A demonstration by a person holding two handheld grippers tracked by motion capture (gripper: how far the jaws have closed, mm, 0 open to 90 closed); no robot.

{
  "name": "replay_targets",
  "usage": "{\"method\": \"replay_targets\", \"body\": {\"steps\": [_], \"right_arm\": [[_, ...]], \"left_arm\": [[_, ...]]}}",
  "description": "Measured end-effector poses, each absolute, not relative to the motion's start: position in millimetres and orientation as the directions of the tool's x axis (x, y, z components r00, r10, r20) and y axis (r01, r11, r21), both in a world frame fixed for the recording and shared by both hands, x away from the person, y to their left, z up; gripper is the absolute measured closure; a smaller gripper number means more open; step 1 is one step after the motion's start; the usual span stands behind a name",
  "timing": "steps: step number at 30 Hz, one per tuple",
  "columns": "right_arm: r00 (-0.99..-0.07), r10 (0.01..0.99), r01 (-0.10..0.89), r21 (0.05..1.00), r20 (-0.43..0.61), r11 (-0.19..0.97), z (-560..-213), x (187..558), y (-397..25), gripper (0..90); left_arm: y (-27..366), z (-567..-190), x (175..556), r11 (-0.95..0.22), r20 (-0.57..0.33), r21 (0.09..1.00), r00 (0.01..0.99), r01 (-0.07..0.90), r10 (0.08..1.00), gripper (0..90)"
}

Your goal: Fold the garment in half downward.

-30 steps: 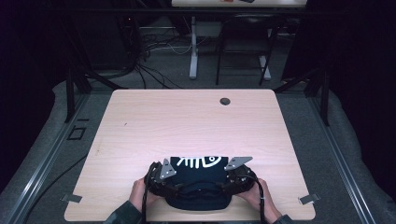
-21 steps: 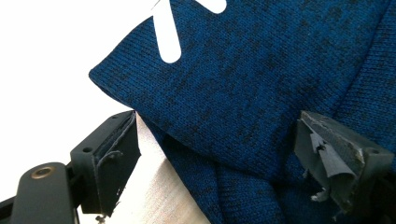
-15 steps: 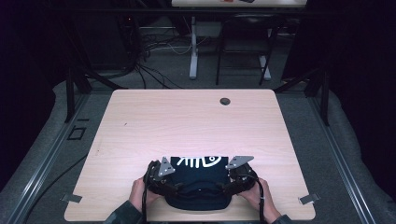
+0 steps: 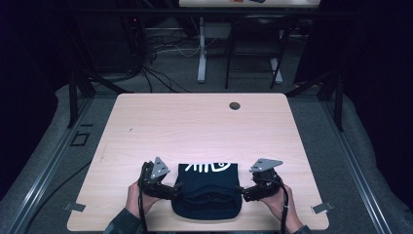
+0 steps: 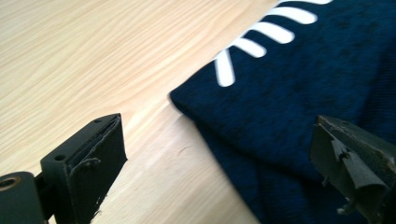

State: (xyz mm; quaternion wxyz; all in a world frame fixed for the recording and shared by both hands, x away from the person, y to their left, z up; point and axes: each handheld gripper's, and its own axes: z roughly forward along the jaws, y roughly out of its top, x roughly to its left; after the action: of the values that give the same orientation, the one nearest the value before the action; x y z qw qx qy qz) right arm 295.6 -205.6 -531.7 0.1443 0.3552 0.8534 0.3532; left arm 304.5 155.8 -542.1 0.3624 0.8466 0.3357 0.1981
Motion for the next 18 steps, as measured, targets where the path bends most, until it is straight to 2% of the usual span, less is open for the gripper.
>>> {"method": "replay_targets", "body": {"steps": [18], "right_arm": [[-0.601,0.799,0.576,0.701,0.014,0.421,-536.2,296.1,-253.1,9.1]], "left_arm": [[191.3,-554.6,319.3,-0.46,0.066,0.726,0.615,0.511,0.786,1.1]]}}
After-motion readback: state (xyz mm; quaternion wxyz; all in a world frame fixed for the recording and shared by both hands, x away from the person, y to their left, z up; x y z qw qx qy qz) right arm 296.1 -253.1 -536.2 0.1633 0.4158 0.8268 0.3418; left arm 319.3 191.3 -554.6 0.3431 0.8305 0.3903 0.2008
